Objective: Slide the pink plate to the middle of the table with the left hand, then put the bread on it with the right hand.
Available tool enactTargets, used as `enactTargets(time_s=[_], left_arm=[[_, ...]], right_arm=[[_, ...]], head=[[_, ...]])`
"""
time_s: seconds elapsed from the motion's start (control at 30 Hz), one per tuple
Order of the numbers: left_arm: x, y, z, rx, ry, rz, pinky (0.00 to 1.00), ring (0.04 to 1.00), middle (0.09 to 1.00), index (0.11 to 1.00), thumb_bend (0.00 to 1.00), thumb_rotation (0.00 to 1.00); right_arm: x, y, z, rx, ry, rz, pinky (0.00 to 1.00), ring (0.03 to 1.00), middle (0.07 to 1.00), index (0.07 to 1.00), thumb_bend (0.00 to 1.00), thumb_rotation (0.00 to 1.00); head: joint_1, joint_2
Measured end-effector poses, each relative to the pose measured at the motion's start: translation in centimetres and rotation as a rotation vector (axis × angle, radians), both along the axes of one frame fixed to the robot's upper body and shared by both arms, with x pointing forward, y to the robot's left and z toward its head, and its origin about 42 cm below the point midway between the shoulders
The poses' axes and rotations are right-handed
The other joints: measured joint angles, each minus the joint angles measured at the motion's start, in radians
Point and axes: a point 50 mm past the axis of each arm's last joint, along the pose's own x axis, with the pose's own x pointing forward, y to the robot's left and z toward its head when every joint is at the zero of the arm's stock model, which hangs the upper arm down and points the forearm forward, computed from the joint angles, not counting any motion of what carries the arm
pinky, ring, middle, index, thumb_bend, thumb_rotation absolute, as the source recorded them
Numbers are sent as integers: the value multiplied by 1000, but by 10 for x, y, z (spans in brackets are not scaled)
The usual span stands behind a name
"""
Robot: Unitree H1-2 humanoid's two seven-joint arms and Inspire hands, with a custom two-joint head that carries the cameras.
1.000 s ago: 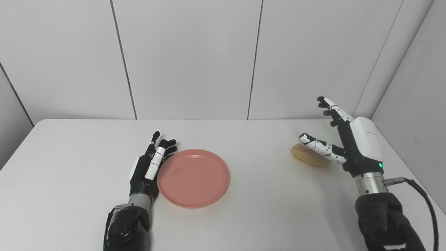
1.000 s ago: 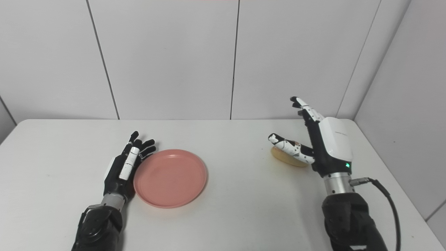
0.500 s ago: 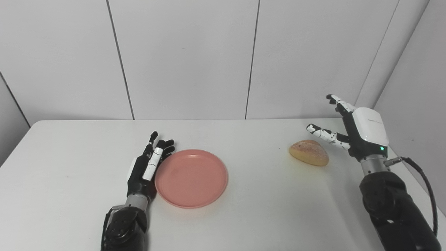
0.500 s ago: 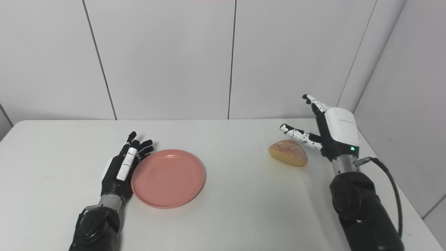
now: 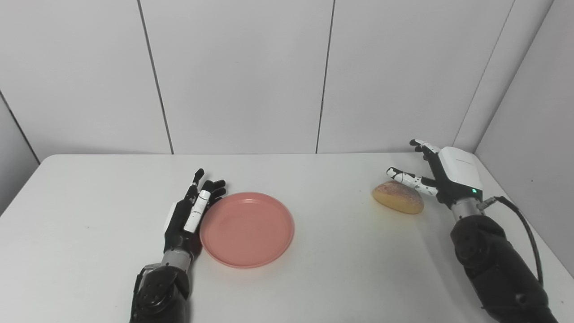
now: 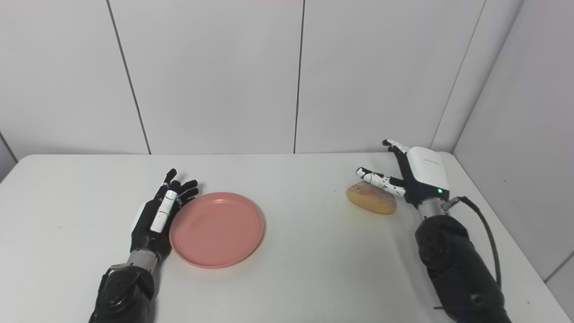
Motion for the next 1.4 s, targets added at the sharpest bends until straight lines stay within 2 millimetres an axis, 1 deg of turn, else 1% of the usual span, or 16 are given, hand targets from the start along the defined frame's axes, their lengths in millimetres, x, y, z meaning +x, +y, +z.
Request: enactTargets(time_s=[0.03, 0.1, 0.17, 0.2, 0.3, 0.47, 0.67, 1.03, 1.17, 1.23, 1.27, 1.33, 1.4], left_arm=[[0, 0, 0, 0, -1, -1, 859, 822, 786, 965, 790, 698], [0, 2, -1, 1, -9, -9, 870, 822, 786, 962, 780, 689], [0, 4, -2, 4, -13, -17, 879, 824, 786, 961, 781, 687], [1, 5, -2, 5, -14, -17, 881, 825, 785, 961, 783, 686], [3, 7, -3, 9, -17, -17, 869, 826, 786, 960, 765, 687], [3, 7, -2, 8, -18, -22, 855, 819, 784, 960, 773, 686], [4, 8, -2, 10, -18, -21, 861, 817, 785, 960, 754, 689], [3, 7, -2, 14, -18, -23, 879, 815, 778, 963, 756, 695], [3, 7, -2, 14, -18, -24, 878, 810, 777, 965, 748, 697], [3, 7, -2, 15, -18, -24, 873, 811, 778, 965, 754, 696], [3, 7, -2, 15, -18, -24, 871, 810, 780, 966, 757, 698], [4, 7, -3, 15, -17, -24, 873, 805, 772, 963, 748, 700], [4, 7, -3, 16, -17, -24, 876, 803, 770, 962, 745, 700]], right_arm=[[1, -1, -3, 5, 8, -9, 579, 729, 788, 808, 918, 986], [3, -4, -12, 17, 27, -26, 560, 712, 777, 808, 917, 992], [4, -5, -20, 25, 50, -36, 559, 715, 779, 812, 907, 986], [4, -4, -23, 27, 60, -36, 564, 721, 783, 815, 902, 983], [4, 4, -28, 38, 71, -24, 584, 738, 800, 831, 891, 980], [4, 8, -31, 41, 79, -18, 604, 757, 808, 828, 888, 978], [4, 8, -31, 40, 84, -23, 583, 745, 806, 822, 895, 988], [4, 9, -32, 51, 87, -20, 598, 759, 815, 825, 899, 989], [4, 10, -33, 49, 89, -17, 592, 749, 802, 803, 897, 983], [4, 10, -33, 46, 91, -17, 573, 714, 764, 754, 909, 982], [4, 10, -33, 44, 93, -17, 547, 685, 738, 729, 910, 974], [4, 11, -34, 39, 99, -18, 485, 597, 662, 686, 884, 928], [4, 12, -35, 29, 108, -17, 469, 575, 645, 677, 873, 911]], head=[[0, 0], [-29, -28], [-29, -28], [-35, -38], [-29, -40], [-40, -43], [-38, -43], [-32, -37], [-31, -34], [-29, -32], [-29, -32], [-29, -34], [-29, -34]])
